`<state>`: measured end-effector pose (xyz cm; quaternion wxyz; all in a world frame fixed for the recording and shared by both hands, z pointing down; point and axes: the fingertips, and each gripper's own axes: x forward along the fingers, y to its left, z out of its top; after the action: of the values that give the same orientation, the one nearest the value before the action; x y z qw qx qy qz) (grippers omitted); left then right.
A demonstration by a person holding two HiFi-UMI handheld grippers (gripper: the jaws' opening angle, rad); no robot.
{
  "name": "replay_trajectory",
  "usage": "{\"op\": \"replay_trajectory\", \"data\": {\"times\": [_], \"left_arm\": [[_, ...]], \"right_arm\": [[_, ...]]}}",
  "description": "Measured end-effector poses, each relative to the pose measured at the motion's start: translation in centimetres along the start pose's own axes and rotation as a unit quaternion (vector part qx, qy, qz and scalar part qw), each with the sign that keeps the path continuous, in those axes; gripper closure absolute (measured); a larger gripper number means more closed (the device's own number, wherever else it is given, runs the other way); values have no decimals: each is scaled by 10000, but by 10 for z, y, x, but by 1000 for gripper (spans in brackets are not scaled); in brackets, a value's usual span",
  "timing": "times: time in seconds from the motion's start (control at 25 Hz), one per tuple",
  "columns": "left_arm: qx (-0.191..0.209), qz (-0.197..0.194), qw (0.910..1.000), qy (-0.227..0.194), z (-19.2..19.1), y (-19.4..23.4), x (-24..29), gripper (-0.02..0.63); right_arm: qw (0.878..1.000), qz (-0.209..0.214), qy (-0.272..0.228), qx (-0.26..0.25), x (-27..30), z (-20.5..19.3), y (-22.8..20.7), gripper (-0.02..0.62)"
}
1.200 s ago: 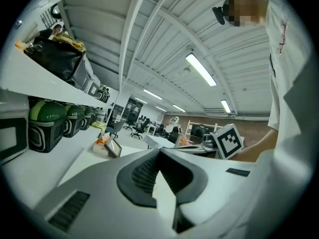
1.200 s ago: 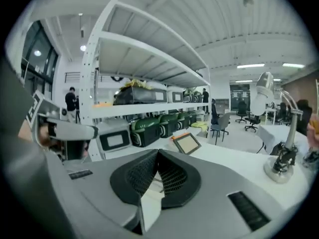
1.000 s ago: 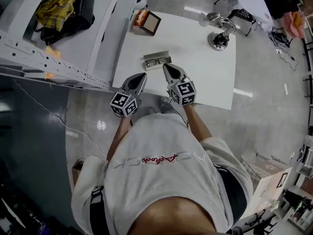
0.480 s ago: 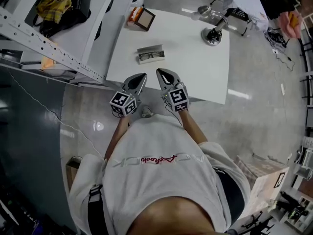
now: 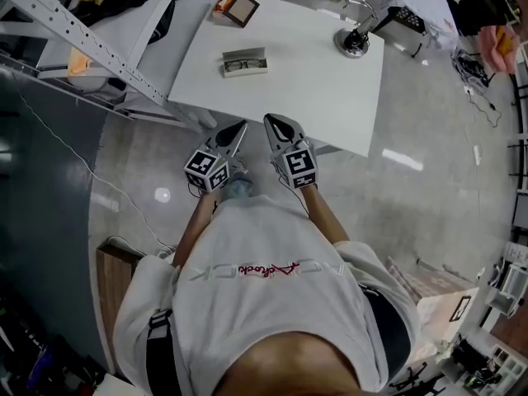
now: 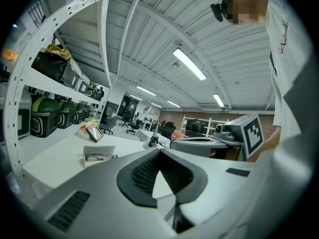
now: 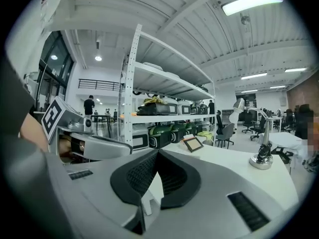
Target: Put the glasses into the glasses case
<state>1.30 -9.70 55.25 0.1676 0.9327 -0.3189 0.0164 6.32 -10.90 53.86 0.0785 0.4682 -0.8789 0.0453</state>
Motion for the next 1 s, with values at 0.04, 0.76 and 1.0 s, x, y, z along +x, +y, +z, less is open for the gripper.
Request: {"op": "replay_trajectory", "data": {"times": [0.04,0.76,1.0], "left_arm": [[-3,16,10000,-7,-4,-9,-3,598],[112,46,9999,-41,-46,-101,-74,598],[75,21,9999,-80,-56,-112,-88,598]], "right_arm": [[10000,22,-8,11,-9,-3,3,586],[10000,-59,-30,-38,-106,-31,71,588],[9999,-52,-43,-133,-117,-31,88,588]]}}
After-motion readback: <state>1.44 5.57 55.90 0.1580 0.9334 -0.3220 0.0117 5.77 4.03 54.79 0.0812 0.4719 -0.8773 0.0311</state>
